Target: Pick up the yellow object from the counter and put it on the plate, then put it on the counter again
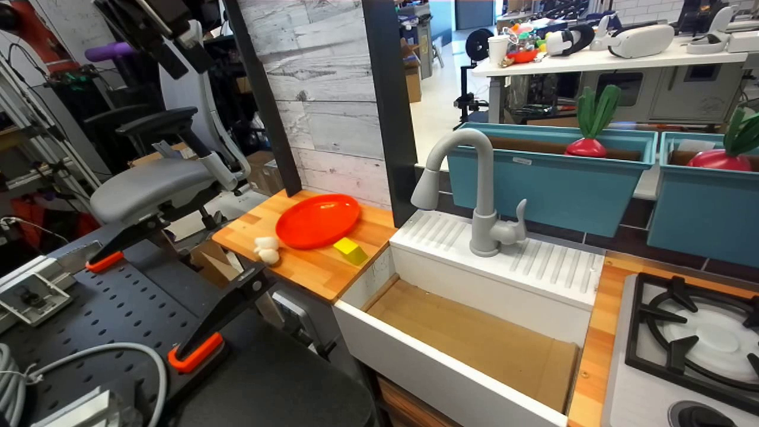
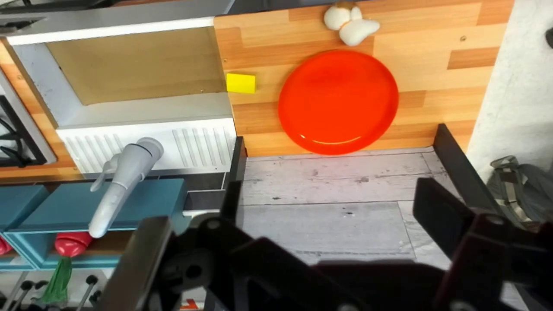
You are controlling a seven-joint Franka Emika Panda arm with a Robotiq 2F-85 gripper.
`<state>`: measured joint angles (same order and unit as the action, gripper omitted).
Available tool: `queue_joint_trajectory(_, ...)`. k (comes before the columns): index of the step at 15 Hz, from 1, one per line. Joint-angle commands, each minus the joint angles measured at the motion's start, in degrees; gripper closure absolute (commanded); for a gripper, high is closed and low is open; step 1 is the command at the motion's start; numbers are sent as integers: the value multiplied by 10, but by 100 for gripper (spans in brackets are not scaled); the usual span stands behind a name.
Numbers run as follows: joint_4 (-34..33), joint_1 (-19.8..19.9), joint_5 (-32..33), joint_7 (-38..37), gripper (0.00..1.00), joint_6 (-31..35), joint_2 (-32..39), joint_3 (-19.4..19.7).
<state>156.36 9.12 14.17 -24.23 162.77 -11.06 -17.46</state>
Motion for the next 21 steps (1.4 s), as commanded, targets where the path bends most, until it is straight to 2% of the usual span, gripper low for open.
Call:
queue_joint_trajectory(1,-41,55,70,-37,0,29,95,-1)
queue_joint_trajectory(3,-61,74,108,-54,0,31,139,9)
queue_joint_trajectory(7,-121,80,158,-81,0,31,242,47)
queue_joint_trajectory(12,-231,61,155,-100,0,28,390,92)
queue_joint_trajectory(13,-247,-20,72,-44,0,32,410,163)
queue_joint_trajectory(17,-328,-86,-24,-10,0,18,516,219)
queue_joint_trajectory(21,-400,-119,-90,15,0,2,598,233)
